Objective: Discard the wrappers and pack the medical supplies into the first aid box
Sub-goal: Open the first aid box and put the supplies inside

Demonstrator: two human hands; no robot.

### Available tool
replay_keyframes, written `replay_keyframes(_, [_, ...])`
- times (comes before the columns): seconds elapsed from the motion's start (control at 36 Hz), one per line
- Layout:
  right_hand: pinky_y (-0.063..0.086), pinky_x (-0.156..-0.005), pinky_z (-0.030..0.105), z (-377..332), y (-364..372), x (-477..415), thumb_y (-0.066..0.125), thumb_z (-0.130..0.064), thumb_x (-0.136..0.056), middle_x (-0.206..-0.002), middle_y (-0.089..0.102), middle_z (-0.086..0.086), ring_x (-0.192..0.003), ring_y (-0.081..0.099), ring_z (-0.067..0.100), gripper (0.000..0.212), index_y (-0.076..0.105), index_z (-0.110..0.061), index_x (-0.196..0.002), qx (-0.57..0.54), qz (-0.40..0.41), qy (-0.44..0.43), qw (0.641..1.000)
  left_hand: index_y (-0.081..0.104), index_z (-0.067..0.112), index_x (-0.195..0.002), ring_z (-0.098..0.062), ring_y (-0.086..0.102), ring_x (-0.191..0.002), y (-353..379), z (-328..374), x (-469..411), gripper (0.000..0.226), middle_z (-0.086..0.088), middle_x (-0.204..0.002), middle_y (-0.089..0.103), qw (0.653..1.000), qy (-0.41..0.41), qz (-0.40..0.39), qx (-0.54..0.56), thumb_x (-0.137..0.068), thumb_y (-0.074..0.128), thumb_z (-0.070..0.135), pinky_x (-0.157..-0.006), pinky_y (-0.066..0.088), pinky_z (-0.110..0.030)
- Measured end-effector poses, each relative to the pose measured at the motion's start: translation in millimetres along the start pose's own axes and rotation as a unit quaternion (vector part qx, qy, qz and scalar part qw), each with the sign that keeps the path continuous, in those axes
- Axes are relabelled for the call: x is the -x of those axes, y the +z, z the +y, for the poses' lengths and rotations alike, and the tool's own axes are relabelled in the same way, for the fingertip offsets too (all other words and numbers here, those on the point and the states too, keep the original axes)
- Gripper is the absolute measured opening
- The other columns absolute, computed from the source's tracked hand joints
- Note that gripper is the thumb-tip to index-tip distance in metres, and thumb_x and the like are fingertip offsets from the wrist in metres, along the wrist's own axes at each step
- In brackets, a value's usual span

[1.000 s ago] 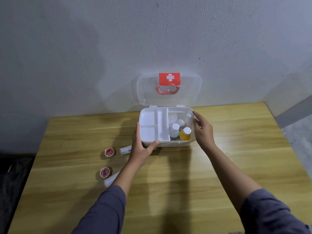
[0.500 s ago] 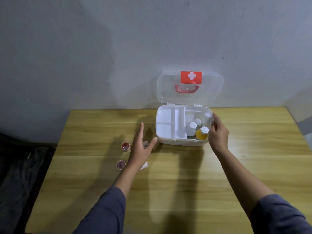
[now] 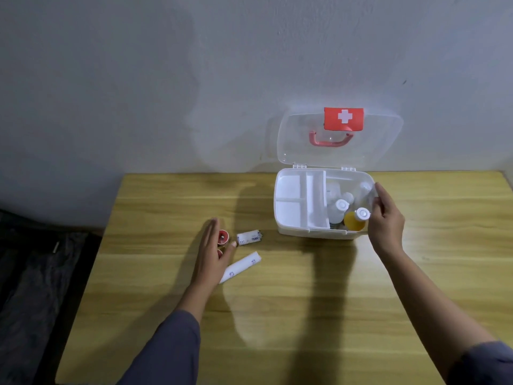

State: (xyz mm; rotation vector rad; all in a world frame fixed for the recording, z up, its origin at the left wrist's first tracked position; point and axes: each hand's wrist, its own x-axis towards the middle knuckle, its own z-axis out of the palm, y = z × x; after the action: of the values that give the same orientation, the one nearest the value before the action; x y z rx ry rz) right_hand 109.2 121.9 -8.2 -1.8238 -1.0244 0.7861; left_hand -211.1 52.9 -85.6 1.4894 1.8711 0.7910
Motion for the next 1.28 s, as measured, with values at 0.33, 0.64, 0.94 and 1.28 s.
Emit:
replay_keyframes(0.33, [0.034,-0.092,0.021,2.0,0.6,-0.8,0.038,-0.01,-0.095,-0.135,0.054,0.009,-0.119,0.05,0.016,0.039,0.05,-0.019,-0.131,0.018,0.002,-0.005,1.0,0.06,0.008,-0.117,-0.02,0.054,-0.111,5.2,8.0,-39.5,0.035,-0.009,-0.121,0.058,0.996,0.007,0.074,0.044,-0.083,0.065,0.007,-0.093,0.045,-0.031])
replay_keyframes(0.64, [0.034,-0.092,0.02,-3.4,-2.5,-0.1,0.038,-0.01,-0.095,-0.134,0.055,0.004,-0.111,0.048,0.007,0.039,0.049,-0.02,-0.131,-0.004,-0.015,0.004,1.0,0.06,0.011,-0.119,-0.016,0.058,-0.104,9.9,114.9,-85.9,0.037,-0.001,-0.115,0.06,0.981,0.135,0.04,0.13,-0.082,0.067,0.015,-0.089,0.047,-0.026])
replay_keyframes(0.94, [0.035,-0.078,-0.002,-5.6,-3.7,-0.5,0.039,-0.008,-0.095,-0.115,0.054,-0.01,-0.108,0.049,0.005,0.037,0.052,-0.017,-0.129,-0.029,-0.015,-0.007,0.999,0.054,0.004,-0.124,-0.011,0.049,-0.101,55.1,161.0,-98.6,0.039,-0.009,-0.122,0.05,0.952,0.269,-0.144,-0.017,-0.087,0.06,0.011,-0.088,0.038,-0.005])
replay_keyframes(1.28, [0.033,-0.084,0.006,-1.2,-4.5,-2.7,0.037,-0.005,-0.094,-0.131,0.056,0.003,-0.111,0.048,0.007,0.041,0.05,-0.016,-0.131,-0.032,-0.023,-0.009,0.999,0.054,0.005,-0.123,-0.028,0.048,-0.11,57.9,162.6,-99.4,0.046,-0.014,-0.117,0.053,0.95,0.284,-0.053,-0.12,-0.084,0.064,0.027,-0.094,0.04,-0.033])
